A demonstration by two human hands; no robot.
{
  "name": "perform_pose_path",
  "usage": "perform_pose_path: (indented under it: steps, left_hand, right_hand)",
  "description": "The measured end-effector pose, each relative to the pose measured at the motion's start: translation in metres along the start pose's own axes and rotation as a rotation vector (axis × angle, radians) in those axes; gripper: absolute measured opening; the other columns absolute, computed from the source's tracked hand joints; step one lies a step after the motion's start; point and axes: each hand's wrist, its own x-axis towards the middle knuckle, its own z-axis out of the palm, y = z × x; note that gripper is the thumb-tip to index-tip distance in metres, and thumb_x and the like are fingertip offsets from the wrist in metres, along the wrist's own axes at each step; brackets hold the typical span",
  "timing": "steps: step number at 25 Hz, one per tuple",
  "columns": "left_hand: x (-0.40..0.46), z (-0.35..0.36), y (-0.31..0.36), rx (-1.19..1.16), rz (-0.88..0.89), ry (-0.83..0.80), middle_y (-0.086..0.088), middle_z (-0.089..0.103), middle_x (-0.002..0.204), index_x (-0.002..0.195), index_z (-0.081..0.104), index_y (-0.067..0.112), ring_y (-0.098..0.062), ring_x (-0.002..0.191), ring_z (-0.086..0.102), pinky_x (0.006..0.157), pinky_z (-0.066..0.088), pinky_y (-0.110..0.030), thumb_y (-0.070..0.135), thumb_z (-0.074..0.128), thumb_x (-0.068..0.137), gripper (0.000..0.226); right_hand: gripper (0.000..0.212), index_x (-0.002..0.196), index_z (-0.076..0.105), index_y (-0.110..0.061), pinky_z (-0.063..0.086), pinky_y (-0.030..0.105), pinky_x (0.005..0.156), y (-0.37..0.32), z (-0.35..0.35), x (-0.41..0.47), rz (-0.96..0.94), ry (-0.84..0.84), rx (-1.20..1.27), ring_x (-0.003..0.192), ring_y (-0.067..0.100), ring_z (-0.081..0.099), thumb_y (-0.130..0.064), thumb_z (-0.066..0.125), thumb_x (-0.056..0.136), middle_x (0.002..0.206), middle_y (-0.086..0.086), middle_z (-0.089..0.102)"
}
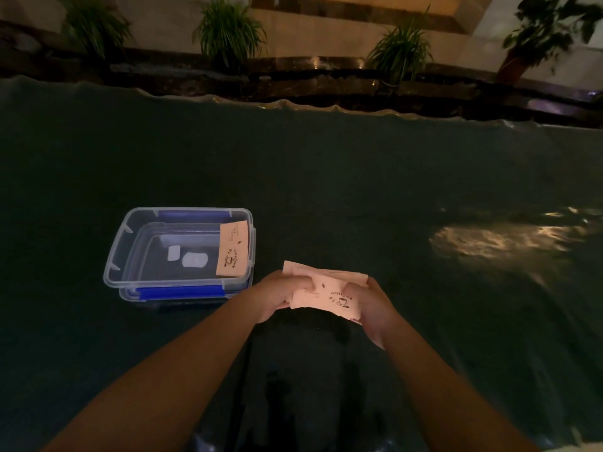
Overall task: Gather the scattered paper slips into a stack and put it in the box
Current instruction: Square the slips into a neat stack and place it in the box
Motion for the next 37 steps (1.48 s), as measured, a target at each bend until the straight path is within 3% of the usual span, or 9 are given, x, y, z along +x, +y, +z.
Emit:
perform_pose_path:
  steps: [3,6,10,17,21,24,31,34,37]
  left_hand:
    - [-0.008,-0.002,0.007,0.101,0.160,-0.002,-0.001,0.073,0.122,0.132,0.055,0.026,-0.020,0.115,0.066,0.102,0.054,-0.048,0.012,0.081,0.080,0.059]
    - [-0.017,-0.001,0.017,0.087,0.330,0.020,-0.001,0.070,0.125,0.132,0.053,0.030,-0.017,0.113,0.068,0.097,0.058,-0.048,0.002,0.085,0.075,0.071]
    - [-0.027,0.010,0.030,-0.001,0.490,0.000,0.002,0.065,0.129,0.131,0.049,0.040,-0.018,0.115,0.068,0.091,0.061,-0.047,-0.004,0.087,0.069,0.085]
    - [-0.022,0.035,0.018,0.199,0.460,-0.104,0.003,0.068,0.124,0.145,0.038,0.029,-0.014,0.116,0.066,0.092,0.057,-0.038,0.009,0.089,0.065,0.096]
    - [-0.013,0.031,0.009,0.440,0.504,-0.142,0.017,0.057,0.123,0.142,0.025,0.037,0.019,0.106,0.057,0.076,0.047,-0.003,0.017,0.092,0.068,0.102]
    - [-0.011,0.029,-0.001,0.474,0.553,-0.089,0.027,0.053,0.121,0.136,0.029,0.046,0.029,0.103,0.051,0.078,0.037,0.006,0.044,0.092,0.058,0.100]
    - [0.009,0.021,-0.028,0.493,0.549,-0.086,0.024,0.051,0.126,0.149,0.020,0.039,0.014,0.117,0.053,0.084,0.039,0.003,0.033,0.094,0.064,0.113]
    - [0.012,0.017,-0.030,0.525,0.497,-0.105,0.022,0.049,0.128,0.156,-0.007,0.043,0.017,0.112,0.053,0.085,0.042,-0.008,0.027,0.095,0.060,0.141]
    - [0.011,0.020,-0.033,0.570,0.551,-0.078,0.021,0.048,0.132,0.156,0.004,0.036,0.017,0.117,0.050,0.090,0.044,-0.009,0.024,0.095,0.065,0.129]
  right_hand:
    - [0.082,0.143,0.051,-0.032,0.065,0.034,0.073,-0.004,-0.015,-0.011,-0.110,-0.141,-0.032,0.105,0.025,0.078,-0.011,0.078,0.068,0.131,0.009,0.071]
    - [0.102,0.148,0.050,-0.034,0.063,0.043,0.096,-0.015,-0.030,-0.017,-0.177,-0.228,-0.119,0.117,0.025,0.076,-0.013,0.093,0.058,0.134,0.007,0.071]
    - [0.090,0.135,0.059,-0.040,0.060,0.052,0.105,-0.033,-0.029,-0.025,-0.255,-0.302,-0.414,0.126,0.023,0.069,-0.022,0.096,0.056,0.135,0.002,0.071]
    - [0.102,0.138,0.052,-0.042,0.061,0.043,0.102,-0.026,-0.014,-0.025,-0.319,-0.288,-0.433,0.123,0.014,0.071,-0.007,0.092,0.051,0.129,-0.006,0.076]
    - [0.096,0.152,0.051,-0.012,0.055,0.052,0.110,-0.009,-0.003,-0.022,-0.363,-0.246,-0.382,0.132,0.026,0.067,0.015,0.083,0.066,0.140,0.010,0.071]
    - [0.088,0.149,0.057,-0.021,0.057,0.039,0.108,-0.004,-0.001,-0.019,-0.417,-0.224,-0.443,0.127,0.011,0.070,-0.009,0.091,0.068,0.137,-0.005,0.073]
    - [0.108,0.156,0.040,-0.023,0.053,0.021,0.106,0.013,0.008,-0.025,-0.412,-0.268,-0.512,0.124,-0.005,0.066,-0.033,0.086,0.058,0.139,-0.011,0.066]
    - [0.118,0.160,0.028,-0.029,0.056,0.029,0.108,0.011,0.006,-0.023,-0.430,-0.307,-0.518,0.129,0.003,0.065,-0.019,0.088,0.060,0.143,-0.008,0.063]
    - [0.125,0.164,0.016,-0.031,0.054,0.022,0.106,0.009,0.008,-0.023,-0.450,-0.309,-0.540,0.130,-0.002,0.062,-0.011,0.091,0.066,0.144,-0.013,0.060]
